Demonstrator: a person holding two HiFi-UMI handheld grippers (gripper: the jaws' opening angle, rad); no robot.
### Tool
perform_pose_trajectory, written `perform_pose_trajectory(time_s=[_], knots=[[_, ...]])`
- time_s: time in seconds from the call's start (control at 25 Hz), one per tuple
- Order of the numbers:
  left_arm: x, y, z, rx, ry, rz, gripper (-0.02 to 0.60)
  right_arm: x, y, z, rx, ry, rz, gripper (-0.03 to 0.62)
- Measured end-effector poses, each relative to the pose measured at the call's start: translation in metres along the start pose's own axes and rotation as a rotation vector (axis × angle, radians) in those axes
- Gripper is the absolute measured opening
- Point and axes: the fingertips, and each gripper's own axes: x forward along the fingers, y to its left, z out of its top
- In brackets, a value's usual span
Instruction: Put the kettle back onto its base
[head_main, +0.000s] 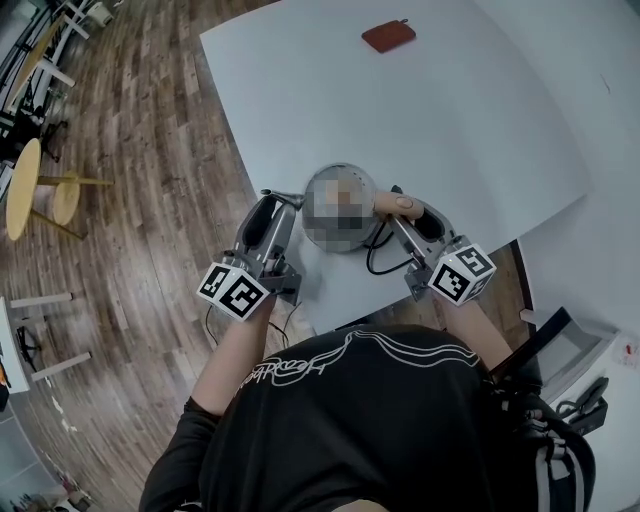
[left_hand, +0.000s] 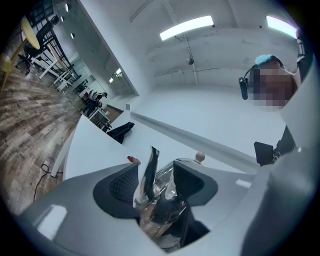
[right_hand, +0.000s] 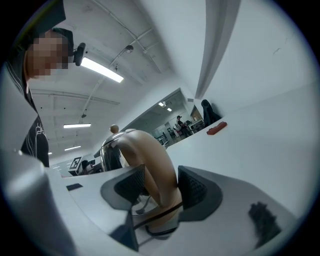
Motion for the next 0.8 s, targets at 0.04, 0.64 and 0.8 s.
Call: perform_pose_trajectory(time_s=[0.04,0.64,0.8], knots=[[-0.006,0.000,0.001,0.001,-0.003,0.006,0.212,-0.004,0.002,-0.002,-0.007,0.001,-0.008,0.202],[-0.102,-0.079,-0.014,0.028,0.183,-0.152,0.158,-0.071,0.126,-0.014,-0.057,-0.008,0.064,0.207],[-0.132,-0.119,-0.019,0.164,0.268,-0.203,0.023,-0.093,0.195,-0.008,-0.134,0.008,0.142,0.019]])
